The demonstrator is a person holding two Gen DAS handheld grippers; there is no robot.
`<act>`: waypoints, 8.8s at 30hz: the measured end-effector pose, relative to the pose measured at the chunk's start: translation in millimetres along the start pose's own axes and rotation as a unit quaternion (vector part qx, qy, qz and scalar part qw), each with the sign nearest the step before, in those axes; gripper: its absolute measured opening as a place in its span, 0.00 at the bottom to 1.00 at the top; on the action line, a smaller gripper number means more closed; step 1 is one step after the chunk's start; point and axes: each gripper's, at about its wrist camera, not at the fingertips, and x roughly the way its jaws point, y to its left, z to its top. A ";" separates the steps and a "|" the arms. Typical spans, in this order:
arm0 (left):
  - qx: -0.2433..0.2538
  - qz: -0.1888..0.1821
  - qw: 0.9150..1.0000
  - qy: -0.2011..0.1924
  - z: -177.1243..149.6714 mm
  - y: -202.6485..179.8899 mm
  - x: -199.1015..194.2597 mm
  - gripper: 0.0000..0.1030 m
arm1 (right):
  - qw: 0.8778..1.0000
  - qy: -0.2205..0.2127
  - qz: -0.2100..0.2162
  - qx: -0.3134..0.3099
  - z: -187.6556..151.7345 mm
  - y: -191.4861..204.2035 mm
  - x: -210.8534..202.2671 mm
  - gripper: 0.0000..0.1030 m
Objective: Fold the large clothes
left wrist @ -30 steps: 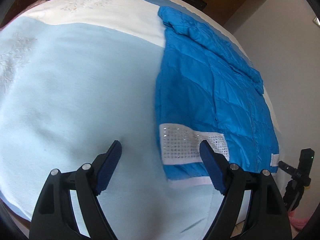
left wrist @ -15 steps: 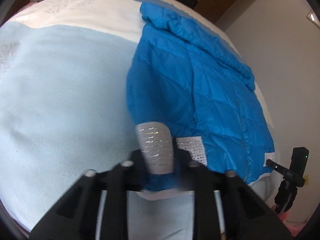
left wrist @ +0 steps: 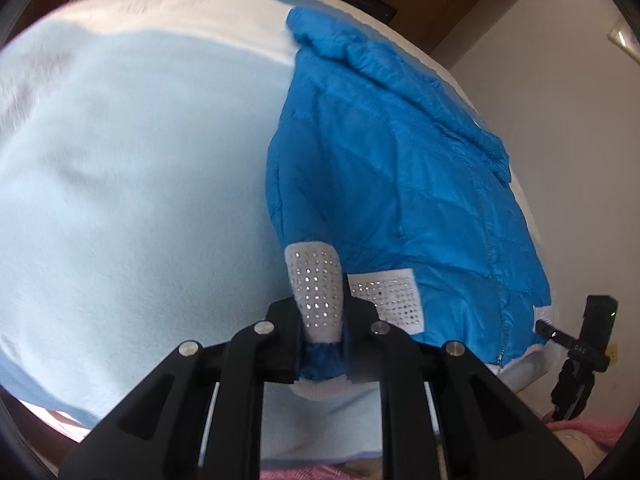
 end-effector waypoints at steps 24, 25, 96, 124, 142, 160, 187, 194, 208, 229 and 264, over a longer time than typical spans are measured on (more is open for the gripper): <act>0.010 -0.127 0.989 -0.070 65.8 -28.7 -47.4 0.11 | 0.993 -0.090 0.075 -0.032 58.5 28.3 -62.7 0.10; 0.008 -0.136 0.988 -0.069 77.4 -31.2 -48.4 0.11 | 0.992 -0.092 0.077 -0.032 67.8 29.2 -65.2 0.10; 0.006 -0.112 0.994 -0.018 328.4 -31.4 90.7 0.53 | 0.994 -0.057 0.032 0.084 339.0 -85.6 13.1 0.50; 0.125 0.007 0.989 -0.083 312.8 -68.3 110.2 0.09 | 0.993 -0.066 -0.096 -0.022 353.9 -35.5 46.0 0.09; 0.056 0.027 0.996 -0.060 363.3 -38.6 167.6 0.12 | 0.991 -0.039 -0.095 0.087 415.9 -96.7 105.1 0.09; 0.070 0.061 0.992 -0.090 339.8 -65.8 101.3 0.29 | 0.984 -0.045 -0.167 0.034 370.7 -46.6 54.7 0.24; 0.184 0.035 0.982 0.025 224.7 -151.9 197.0 0.29 | 0.992 0.022 -0.125 -0.005 285.8 17.6 151.3 0.16; 0.144 0.012 0.989 0.024 238.8 -138.3 174.8 0.28 | 0.995 0.010 -0.102 0.000 291.7 17.7 123.5 0.15; 0.141 0.068 0.988 -0.020 253.8 -86.4 164.0 0.35 | 0.990 -0.008 -0.133 0.044 292.2 -40.7 114.5 0.16; 0.038 0.058 0.996 -0.060 301.1 1.4 77.1 0.74 | 0.992 -0.058 -0.047 0.100 309.2 -90.5 42.0 0.77; 0.053 -0.013 0.997 -0.052 285.1 -48.1 71.4 0.19 | 0.997 -0.053 0.025 0.040 320.2 -53.9 41.9 0.15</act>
